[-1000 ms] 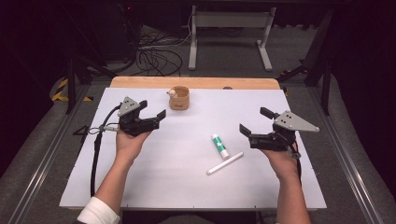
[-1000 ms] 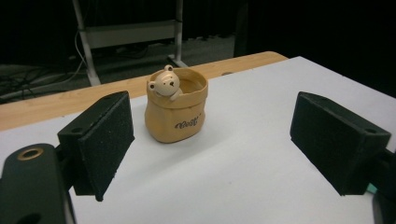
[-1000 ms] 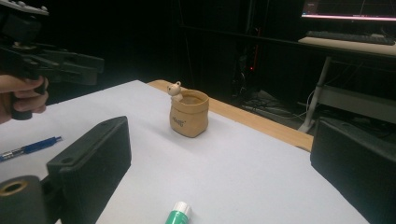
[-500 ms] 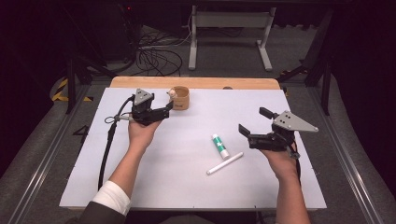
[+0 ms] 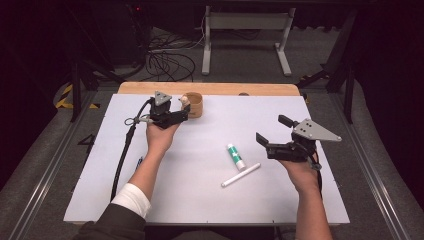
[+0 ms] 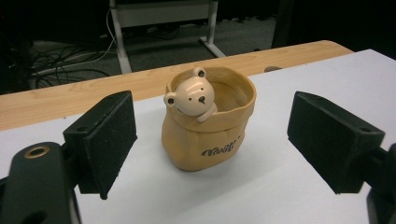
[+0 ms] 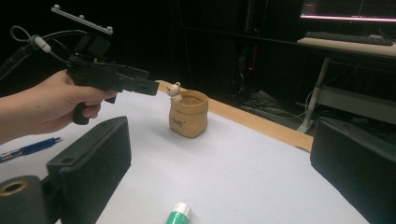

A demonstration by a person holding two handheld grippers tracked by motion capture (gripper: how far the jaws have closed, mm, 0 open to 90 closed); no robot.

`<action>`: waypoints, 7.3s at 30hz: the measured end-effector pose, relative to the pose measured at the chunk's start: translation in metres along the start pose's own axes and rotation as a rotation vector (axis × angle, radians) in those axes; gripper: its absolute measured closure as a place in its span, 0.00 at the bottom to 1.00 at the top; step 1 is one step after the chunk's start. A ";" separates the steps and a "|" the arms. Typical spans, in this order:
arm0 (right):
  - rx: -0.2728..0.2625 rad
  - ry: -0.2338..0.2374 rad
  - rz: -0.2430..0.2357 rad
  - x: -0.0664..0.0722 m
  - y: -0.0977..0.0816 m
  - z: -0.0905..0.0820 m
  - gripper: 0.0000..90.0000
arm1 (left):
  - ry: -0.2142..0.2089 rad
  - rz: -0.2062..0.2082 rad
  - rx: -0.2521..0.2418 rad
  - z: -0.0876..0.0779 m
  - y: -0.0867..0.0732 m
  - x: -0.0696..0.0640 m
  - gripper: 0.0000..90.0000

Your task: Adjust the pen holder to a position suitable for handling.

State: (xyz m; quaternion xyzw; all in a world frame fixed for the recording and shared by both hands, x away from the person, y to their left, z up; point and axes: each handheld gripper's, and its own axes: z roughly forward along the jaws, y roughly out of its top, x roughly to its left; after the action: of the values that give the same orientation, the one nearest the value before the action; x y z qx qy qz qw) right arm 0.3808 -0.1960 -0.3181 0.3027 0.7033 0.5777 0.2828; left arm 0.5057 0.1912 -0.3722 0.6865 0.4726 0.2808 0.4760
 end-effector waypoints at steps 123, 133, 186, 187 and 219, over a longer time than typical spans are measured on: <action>0.045 0.022 -0.015 0.017 -0.005 0.021 0.08 | -0.238 -0.126 0.158 -0.064 -0.059 -0.040 0.62; 0.057 0.021 -0.007 0.018 -0.007 0.024 0.08 | -0.235 -0.122 0.141 -0.066 -0.064 -0.041 0.62; 0.081 -0.021 -0.001 0.021 -0.015 0.031 0.18 | -0.065 0.177 -0.061 -0.163 -0.059 -0.003 0.11; 0.103 -0.023 0.009 0.021 -0.017 0.033 0.20 | -0.067 0.168 -0.060 -0.163 -0.059 -0.002 0.11; 0.323 -0.103 0.074 0.040 -0.052 0.057 0.43 | -0.116 0.194 -0.062 -0.160 -0.061 -0.003 0.11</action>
State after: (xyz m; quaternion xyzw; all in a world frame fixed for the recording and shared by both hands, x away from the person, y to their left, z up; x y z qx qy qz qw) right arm 0.3923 -0.1370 -0.3807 0.3989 0.7600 0.4511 0.2447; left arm 0.3479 0.2568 -0.3663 0.7290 0.3665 0.2999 0.4942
